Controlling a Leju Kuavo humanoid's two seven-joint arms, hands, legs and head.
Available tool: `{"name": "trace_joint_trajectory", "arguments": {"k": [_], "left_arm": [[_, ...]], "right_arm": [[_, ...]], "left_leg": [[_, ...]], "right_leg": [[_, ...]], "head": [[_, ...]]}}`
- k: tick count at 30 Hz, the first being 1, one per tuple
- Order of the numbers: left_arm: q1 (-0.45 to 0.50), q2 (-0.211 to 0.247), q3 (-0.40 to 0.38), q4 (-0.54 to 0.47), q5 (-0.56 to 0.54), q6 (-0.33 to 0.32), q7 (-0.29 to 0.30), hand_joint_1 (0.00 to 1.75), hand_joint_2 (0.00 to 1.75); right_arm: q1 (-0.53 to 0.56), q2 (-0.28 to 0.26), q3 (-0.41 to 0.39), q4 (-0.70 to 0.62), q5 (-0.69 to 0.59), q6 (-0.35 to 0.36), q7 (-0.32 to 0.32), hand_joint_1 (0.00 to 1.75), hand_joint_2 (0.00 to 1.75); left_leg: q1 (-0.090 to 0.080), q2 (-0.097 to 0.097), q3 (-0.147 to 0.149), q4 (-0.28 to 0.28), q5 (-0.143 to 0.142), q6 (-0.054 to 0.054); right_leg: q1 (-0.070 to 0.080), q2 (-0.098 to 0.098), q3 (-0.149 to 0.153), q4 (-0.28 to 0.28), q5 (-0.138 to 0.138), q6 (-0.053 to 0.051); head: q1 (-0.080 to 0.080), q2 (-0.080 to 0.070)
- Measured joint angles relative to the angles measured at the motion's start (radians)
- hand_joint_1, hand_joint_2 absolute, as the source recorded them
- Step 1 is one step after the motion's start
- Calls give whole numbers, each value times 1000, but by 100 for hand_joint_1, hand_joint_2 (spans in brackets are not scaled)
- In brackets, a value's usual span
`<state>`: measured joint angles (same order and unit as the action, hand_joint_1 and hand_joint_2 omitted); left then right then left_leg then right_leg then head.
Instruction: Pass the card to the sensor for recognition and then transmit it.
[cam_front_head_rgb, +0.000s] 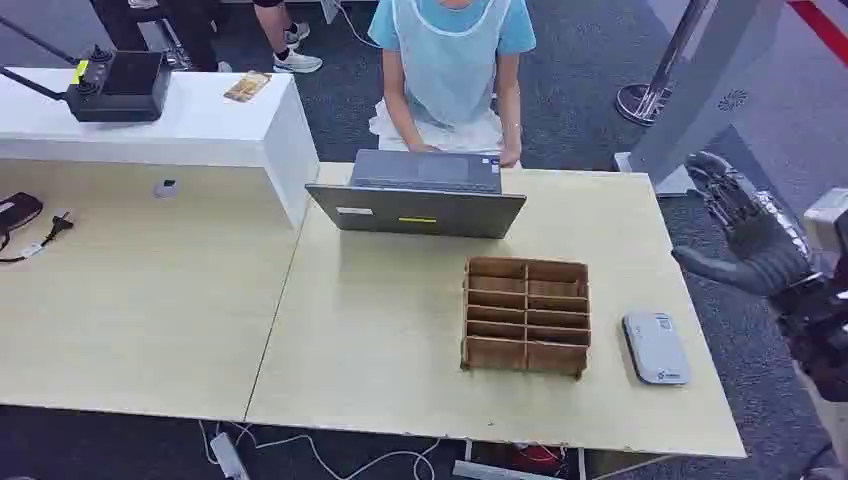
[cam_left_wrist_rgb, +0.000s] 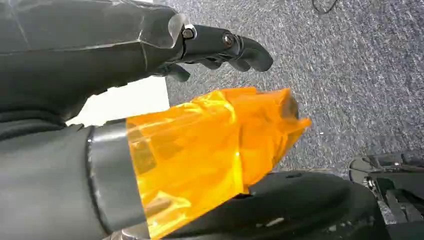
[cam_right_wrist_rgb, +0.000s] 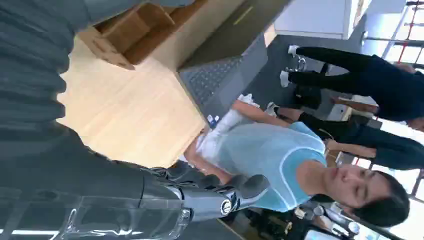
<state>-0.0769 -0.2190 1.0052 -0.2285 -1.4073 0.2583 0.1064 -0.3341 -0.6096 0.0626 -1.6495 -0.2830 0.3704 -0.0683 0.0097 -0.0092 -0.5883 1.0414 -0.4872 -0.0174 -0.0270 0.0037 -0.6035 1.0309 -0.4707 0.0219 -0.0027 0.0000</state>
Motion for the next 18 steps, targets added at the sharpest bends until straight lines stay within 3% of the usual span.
{"name": "trace_joint_trajectory", "arguments": {"k": [5,11,18], "left_arm": [[0,-2,0,0,5,0,7,0,0],[-1,-4,0,0,-5,-2,19,0,0],[-1,-5,0,0,-16,-9,22,0,0]], "right_arm": [[-125,37,90,39,220,-136,6,0,175],[-311,149,233,121,549,-304,64,0,175],[-467,268,335,233,749,-388,122,0,175]], "left_leg": [[0,0,-1,0,1,-1],[1,0,0,0,2,-2],[1,-1,0,0,2,-2]], "right_leg": [[0,0,0,1,0,0],[1,1,0,1,1,0],[1,0,0,1,1,0]], "head": [[0,0],[0,0],[-1,0]]}}
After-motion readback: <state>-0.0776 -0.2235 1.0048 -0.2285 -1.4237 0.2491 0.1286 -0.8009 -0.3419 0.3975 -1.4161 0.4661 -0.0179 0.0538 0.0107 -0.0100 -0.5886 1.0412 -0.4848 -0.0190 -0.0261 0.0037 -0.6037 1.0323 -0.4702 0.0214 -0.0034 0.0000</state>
